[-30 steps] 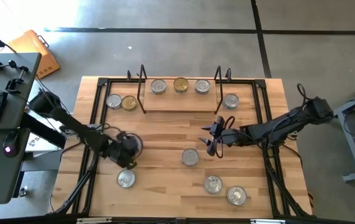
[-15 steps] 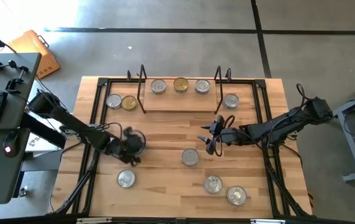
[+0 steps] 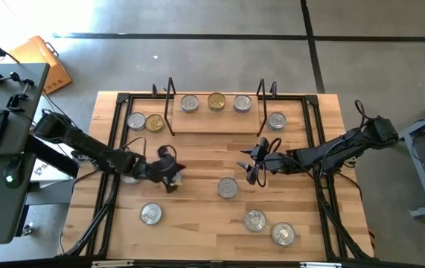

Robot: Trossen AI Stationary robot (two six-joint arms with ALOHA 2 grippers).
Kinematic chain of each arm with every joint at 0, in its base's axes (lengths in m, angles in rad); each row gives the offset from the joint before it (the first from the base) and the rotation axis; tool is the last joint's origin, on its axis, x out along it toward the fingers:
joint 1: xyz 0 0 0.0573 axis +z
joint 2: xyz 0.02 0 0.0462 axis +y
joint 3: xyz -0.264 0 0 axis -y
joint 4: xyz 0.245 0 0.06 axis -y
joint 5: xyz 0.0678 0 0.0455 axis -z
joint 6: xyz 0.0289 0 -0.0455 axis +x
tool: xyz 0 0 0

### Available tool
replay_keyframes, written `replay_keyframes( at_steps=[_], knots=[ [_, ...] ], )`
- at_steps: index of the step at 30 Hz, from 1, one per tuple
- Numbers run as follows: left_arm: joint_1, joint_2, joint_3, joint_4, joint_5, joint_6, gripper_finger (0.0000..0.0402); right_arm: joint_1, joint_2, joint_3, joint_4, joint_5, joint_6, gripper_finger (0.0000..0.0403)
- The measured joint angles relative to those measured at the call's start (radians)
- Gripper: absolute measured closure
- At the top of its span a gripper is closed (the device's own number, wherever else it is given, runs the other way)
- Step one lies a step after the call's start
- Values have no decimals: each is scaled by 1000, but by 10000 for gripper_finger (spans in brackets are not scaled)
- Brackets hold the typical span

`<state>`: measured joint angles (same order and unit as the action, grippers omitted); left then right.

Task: Stack canned seafood by type on shelf
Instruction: Put the blue tuna can on the shelf aligned with the other blue tuna can

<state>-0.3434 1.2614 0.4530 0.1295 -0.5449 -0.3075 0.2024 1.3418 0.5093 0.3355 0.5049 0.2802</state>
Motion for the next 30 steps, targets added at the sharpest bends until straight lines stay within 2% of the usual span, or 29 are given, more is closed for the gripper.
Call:
replay_keyframes(
  at_steps=[3,6,14,16,19,24,27,30],
  knots=[
    [-1,-3,2,164,5,139,399,0,0,0,-3,0,0,167],
    [-7,-18,2,160,4,140,401,0,0,0,-5,0,0,167],
    [7,-23,0,-198,11,-258,401,0,0,0,-11,0,0,167],
    [28,-11,0,-268,12,-294,401,0,0,0,-11,0,0,167],
    [75,21,0,-284,19,-291,401,0,0,0,-11,1,-4,167],
    [156,117,0,-126,143,-174,401,0,0,0,-10,1,-11,167],
    [184,191,0,81,220,-53,401,0,0,0,-10,1,-11,167],
    [181,234,2,298,344,86,401,0,0,0,-10,1,-11,167]
  ],
)
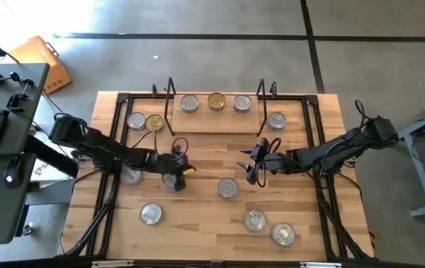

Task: Stack canned seafood by type on shelf
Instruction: Put the blue tuna can on the shelf aligned with the other blue tuna can

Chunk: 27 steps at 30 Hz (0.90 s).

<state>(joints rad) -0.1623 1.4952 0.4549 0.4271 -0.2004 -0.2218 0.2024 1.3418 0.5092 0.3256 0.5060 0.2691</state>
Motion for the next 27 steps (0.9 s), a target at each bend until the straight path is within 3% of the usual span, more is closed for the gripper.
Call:
replay_keyframes(
  at_steps=[3,8,14,19,21,23,27],
  knots=[
    [-44,-9,36,16,75,91,401,0,0,0,0,0,1,167],
    [-151,-86,127,-327,26,73,401,0,0,0,0,0,3,167],
    [-235,-154,227,-935,-144,-318,401,0,0,0,-2,0,2,167],
    [-257,-166,242,-1282,-250,-696,401,0,0,0,-2,0,0,167],
    [-256,-159,224,-1299,-204,-815,401,0,0,0,-2,0,0,167],
    [-257,-158,181,-1219,-96,-841,401,0,0,0,-2,0,0,167],
    [-275,-157,68,-759,45,-739,401,0,0,0,0,1,-7,167]
  ],
)
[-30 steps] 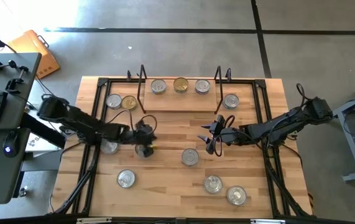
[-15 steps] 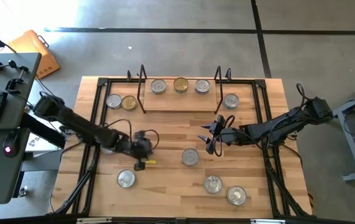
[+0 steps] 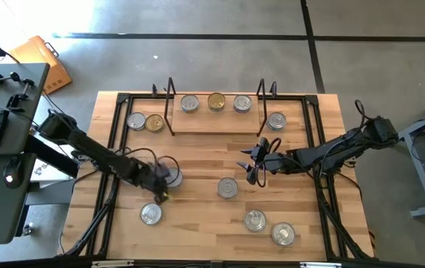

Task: Stack canned seafood by type on shelf
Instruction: Put the blue tuna can on the shelf aligned with the other blue tuna can

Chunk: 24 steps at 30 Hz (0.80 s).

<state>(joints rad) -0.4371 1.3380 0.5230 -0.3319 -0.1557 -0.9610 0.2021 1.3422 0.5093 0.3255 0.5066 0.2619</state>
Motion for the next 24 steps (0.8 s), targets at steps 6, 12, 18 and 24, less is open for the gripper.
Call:
replay_keyframes(
  at_steps=[6,12,18,24],
  knots=[
    [-2,21,-62,696,-56,389,401,-9,0,0,0,0,4,167],
    [-9,-9,24,436,-57,464,401,-23,0,0,-4,0,20,167],
    [-53,-30,140,-244,-76,80,401,-39,0,0,-7,0,28,167],
    [-41,7,46,-143,-139,37,401,-39,0,0,-7,0,27,167]
  ],
)
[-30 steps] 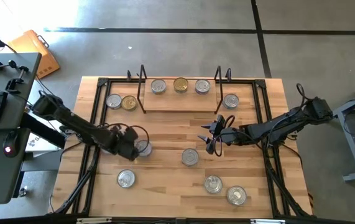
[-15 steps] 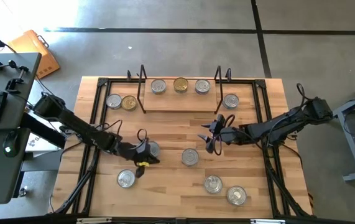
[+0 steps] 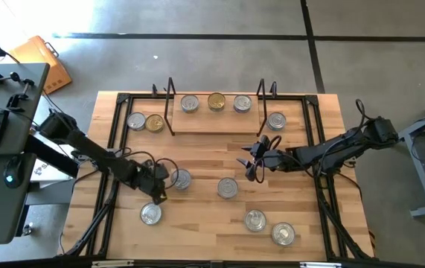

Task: Stack canned seafood by type on shelf
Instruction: Put the blue tuna can on the shelf aligned with the other blue tuna can

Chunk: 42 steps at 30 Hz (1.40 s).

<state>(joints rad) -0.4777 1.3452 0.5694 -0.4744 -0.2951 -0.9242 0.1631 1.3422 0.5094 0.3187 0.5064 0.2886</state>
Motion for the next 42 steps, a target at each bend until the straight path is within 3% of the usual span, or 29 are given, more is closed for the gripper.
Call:
replay_keyframes(
  at_steps=[3,6,9,12,17,21,24,27,31,35,38,42],
  knots=[
    [42,41,-54,312,7,97,401,0,0,0,0,0,2,167],
    [72,100,-66,694,7,313,401,0,0,0,0,0,0,167],
    [78,125,-46,904,68,518,401,0,0,0,0,0,2,167],
    [78,109,-14,867,73,594,401,0,0,0,-1,-1,8,167],
    [79,103,-2,740,-14,731,401,0,0,0,-4,-1,7,167],
    [78,125,0,708,-28,1026,387,0,0,0,-4,0,7,167],
    [79,146,0,708,-39,1250,357,0,0,0,-4,0,7,167],
    [111,175,0,729,-46,1378,318,0,0,0,-4,0,10,167],
    [169,226,0,727,-15,1454,274,0,0,0,-4,0,26,167],
    [212,283,0,740,19,1478,257,0,0,0,-3,0,51,167],
    [224,320,3,782,20,1487,268,0,0,0,2,-24,35,167],
    [225,367,4,884,21,1480,319,13,0,0,55,-246,-80,167]
  ],
)
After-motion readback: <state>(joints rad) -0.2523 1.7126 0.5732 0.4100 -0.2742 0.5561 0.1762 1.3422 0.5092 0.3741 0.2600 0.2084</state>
